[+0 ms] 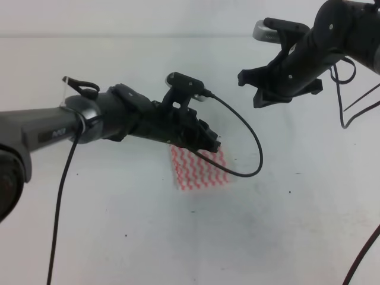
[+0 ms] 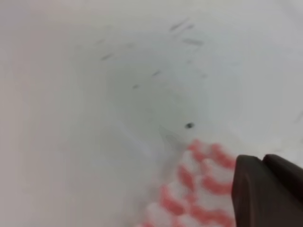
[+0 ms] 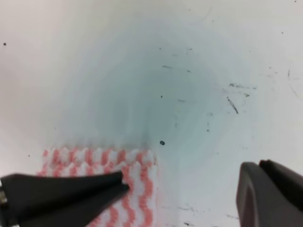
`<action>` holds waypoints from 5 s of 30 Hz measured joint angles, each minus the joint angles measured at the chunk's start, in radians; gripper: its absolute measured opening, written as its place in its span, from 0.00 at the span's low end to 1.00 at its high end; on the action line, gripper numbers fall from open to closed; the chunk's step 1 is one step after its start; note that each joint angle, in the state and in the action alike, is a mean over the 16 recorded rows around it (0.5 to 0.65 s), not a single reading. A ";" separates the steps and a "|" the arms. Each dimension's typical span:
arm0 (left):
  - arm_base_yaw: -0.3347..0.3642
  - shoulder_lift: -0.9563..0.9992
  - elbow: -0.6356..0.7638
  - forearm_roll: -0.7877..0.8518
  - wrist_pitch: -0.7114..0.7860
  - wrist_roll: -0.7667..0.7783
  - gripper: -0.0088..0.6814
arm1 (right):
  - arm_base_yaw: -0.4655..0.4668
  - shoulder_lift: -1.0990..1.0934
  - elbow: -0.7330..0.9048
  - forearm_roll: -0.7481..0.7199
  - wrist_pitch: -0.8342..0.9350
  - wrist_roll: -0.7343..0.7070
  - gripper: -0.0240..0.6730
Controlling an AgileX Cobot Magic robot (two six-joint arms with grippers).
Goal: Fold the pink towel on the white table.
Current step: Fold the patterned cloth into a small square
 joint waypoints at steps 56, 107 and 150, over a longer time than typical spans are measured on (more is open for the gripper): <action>-0.019 -0.181 0.045 0.118 -0.085 -0.016 0.01 | 0.002 -0.118 0.044 -0.017 0.017 -0.019 0.01; -0.018 -1.981 1.425 -0.129 -0.541 -0.023 0.01 | 0.002 -1.853 1.573 0.319 -0.640 -0.382 0.01; -0.018 -2.053 1.496 -0.134 -0.589 -0.016 0.01 | -0.145 -2.024 1.766 0.274 -0.844 -0.502 0.01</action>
